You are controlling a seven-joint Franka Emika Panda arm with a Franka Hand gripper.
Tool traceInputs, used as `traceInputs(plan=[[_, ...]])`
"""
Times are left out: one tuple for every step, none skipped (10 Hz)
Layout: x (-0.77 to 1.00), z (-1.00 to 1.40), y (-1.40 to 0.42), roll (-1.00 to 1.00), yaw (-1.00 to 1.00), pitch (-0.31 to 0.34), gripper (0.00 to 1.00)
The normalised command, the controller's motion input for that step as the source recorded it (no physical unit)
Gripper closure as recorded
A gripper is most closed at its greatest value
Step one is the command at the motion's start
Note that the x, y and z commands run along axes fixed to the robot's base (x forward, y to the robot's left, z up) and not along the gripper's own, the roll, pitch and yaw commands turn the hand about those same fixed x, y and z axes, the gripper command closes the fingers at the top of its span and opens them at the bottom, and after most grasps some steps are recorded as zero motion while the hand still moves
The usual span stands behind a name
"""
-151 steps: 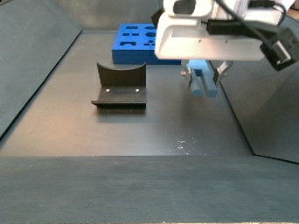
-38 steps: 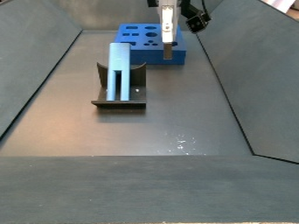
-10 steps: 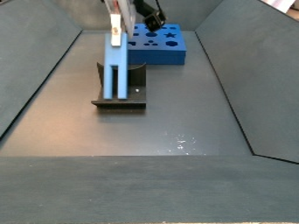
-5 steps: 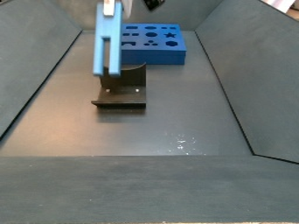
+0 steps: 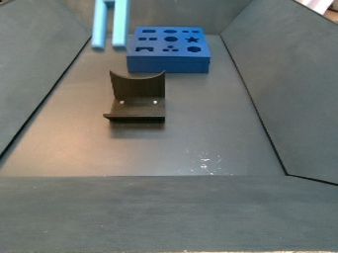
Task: Pick up the square-circle object. Move up. Rotate the square-circle object. Place the square-circle object on the fixture. Regrasp the square-circle object. Move to above the board. Insert the square-circle object.
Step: Move to above the board.
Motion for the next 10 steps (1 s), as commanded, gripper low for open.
traceInputs(plan=[[0.04,0.56,-0.02,-0.03,0.12,0.166,1.00],[0.03,0.40,-0.02,-0.04,0.13,0.155,1.00],[0.03,0.19,-0.02,-0.05,0.14,0.133,1.00],[-0.66,0.27,-1.00,-0.56,1.00,0.067,1.00],[-0.65,0.28,-1.00,-0.55,1.00,0.052,1.00],[-0.65,0.28,-1.00,-0.54,1.00,0.032,1.00],[-0.64,0.27,-1.00,-0.53,1.00,-0.006,1.00],[-0.63,0.28,-1.00,-0.51,1.00,-0.032,1.00],[-0.63,0.29,-1.00,-0.50,1.00,-0.073,1.00],[-0.62,0.29,-1.00,-0.49,1.00,-0.098,1.00]])
